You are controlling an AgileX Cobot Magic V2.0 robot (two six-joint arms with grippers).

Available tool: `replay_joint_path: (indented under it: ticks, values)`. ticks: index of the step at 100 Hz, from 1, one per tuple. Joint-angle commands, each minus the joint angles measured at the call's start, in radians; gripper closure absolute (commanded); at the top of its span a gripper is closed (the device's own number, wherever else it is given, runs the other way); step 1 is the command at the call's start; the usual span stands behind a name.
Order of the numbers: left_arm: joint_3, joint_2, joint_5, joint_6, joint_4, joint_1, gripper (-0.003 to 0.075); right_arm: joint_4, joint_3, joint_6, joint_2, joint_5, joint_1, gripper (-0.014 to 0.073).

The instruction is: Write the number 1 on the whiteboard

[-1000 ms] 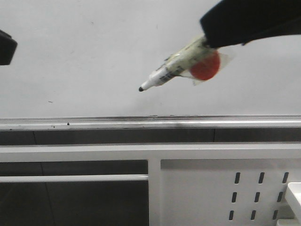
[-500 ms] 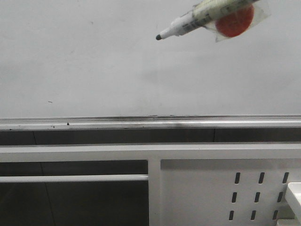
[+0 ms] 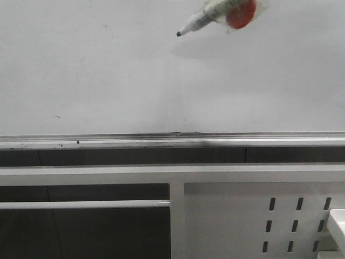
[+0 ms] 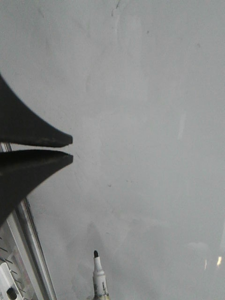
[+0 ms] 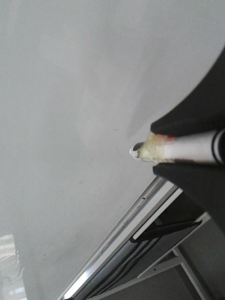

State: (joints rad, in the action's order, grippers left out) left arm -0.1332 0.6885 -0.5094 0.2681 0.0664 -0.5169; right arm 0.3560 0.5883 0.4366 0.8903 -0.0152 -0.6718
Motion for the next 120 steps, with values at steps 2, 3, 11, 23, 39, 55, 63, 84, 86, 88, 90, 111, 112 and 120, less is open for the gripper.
replay_joint_path:
  ticks: [2, 3, 11, 23, 39, 55, 63, 84, 86, 88, 90, 111, 112, 120]
  values:
    - [-0.025, -0.005, -0.088, 0.009, -0.012, 0.003, 0.074, -0.031, 0.06, 0.005, 0.019, -0.078, 0.008, 0.0663]
    - [-0.025, -0.005, -0.088, 0.009, -0.012, 0.003, 0.074, -0.033, 0.06, 0.005, 0.021, -0.078, 0.008, 0.0663]
    - [-0.025, -0.005, -0.088, 0.009, -0.011, 0.003, 0.074, -0.035, 0.072, 0.005, 0.037, -0.083, 0.008, 0.0663]
    - [-0.025, -0.005, -0.086, -0.002, -0.011, 0.003, 0.074, -0.041, 0.083, 0.005, 0.047, -0.085, 0.008, 0.0663]
    - [-0.025, -0.005, -0.086, -0.006, -0.011, 0.003, 0.074, -0.044, 0.083, 0.007, 0.047, -0.113, 0.01, 0.0663]
    - [-0.025, -0.005, -0.086, -0.008, -0.011, 0.003, 0.074, -0.044, 0.083, 0.007, 0.078, -0.14, 0.021, 0.0663]
    - [-0.025, -0.005, -0.086, -0.008, -0.011, 0.003, 0.074, -0.044, 0.083, 0.007, 0.096, -0.163, 0.034, 0.0663]
    - [-0.025, -0.005, -0.086, -0.008, -0.011, 0.003, 0.074, -0.044, 0.083, 0.007, 0.132, -0.202, 0.043, 0.0663]
    - [-0.025, -0.005, -0.086, -0.008, -0.011, 0.003, 0.074, -0.044, 0.083, 0.007, 0.137, -0.194, 0.045, 0.0663]
    - [-0.025, -0.005, -0.086, -0.008, -0.011, 0.003, 0.074, -0.044, 0.083, 0.007, 0.141, -0.188, 0.047, 0.0663]
    - [-0.025, -0.005, -0.086, -0.008, -0.011, 0.003, 0.074, -0.044, 0.083, 0.007, 0.146, -0.181, 0.05, 0.0663]
    - [-0.025, -0.005, -0.086, -0.008, -0.011, 0.003, 0.074, -0.044, 0.081, 0.007, 0.223, -0.143, 0.062, 0.0663]
    - [-0.025, -0.005, -0.086, -0.008, -0.011, 0.003, 0.074, -0.044, 0.081, 0.007, 0.226, -0.143, 0.062, 0.0663]
    - [-0.025, -0.005, -0.086, -0.008, -0.011, 0.003, 0.074, -0.044, 0.081, 0.007, 0.256, -0.153, 0.062, 0.0663]
